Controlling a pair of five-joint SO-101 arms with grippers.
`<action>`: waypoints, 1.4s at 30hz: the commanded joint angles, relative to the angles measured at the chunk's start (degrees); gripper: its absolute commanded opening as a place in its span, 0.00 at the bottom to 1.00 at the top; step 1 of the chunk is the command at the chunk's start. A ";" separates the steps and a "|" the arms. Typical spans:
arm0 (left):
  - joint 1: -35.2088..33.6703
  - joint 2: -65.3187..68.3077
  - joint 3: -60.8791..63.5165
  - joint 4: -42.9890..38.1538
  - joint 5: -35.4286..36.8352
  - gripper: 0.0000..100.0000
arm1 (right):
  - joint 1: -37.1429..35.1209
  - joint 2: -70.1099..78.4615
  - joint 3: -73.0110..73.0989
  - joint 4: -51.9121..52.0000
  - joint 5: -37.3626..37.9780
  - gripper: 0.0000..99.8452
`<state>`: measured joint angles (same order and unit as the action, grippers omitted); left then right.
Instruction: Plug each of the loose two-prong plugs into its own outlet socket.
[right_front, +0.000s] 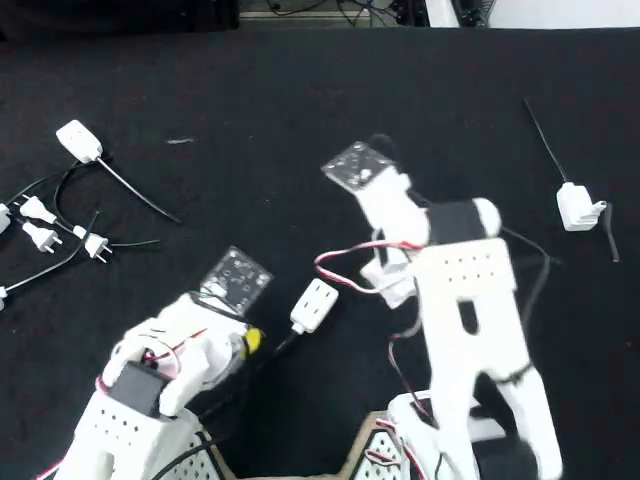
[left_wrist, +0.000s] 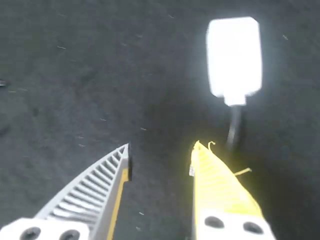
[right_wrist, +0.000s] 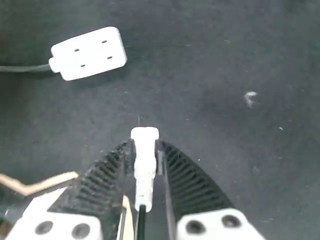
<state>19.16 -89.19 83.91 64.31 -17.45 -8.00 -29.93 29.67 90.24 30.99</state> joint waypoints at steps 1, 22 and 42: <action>2.95 7.82 -3.30 -4.13 2.99 0.21 | 5.54 -6.29 2.42 -2.02 0.79 0.01; 17.54 59.60 -25.63 -13.98 7.82 0.21 | 13.10 -6.73 5.23 -3.60 6.07 0.01; 4.44 62.24 -27.47 -24.88 2.64 0.20 | 12.75 -6.81 7.78 -4.04 6.07 0.01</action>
<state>21.98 -26.95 59.56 42.42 -14.37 4.13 -34.77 37.58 87.16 36.35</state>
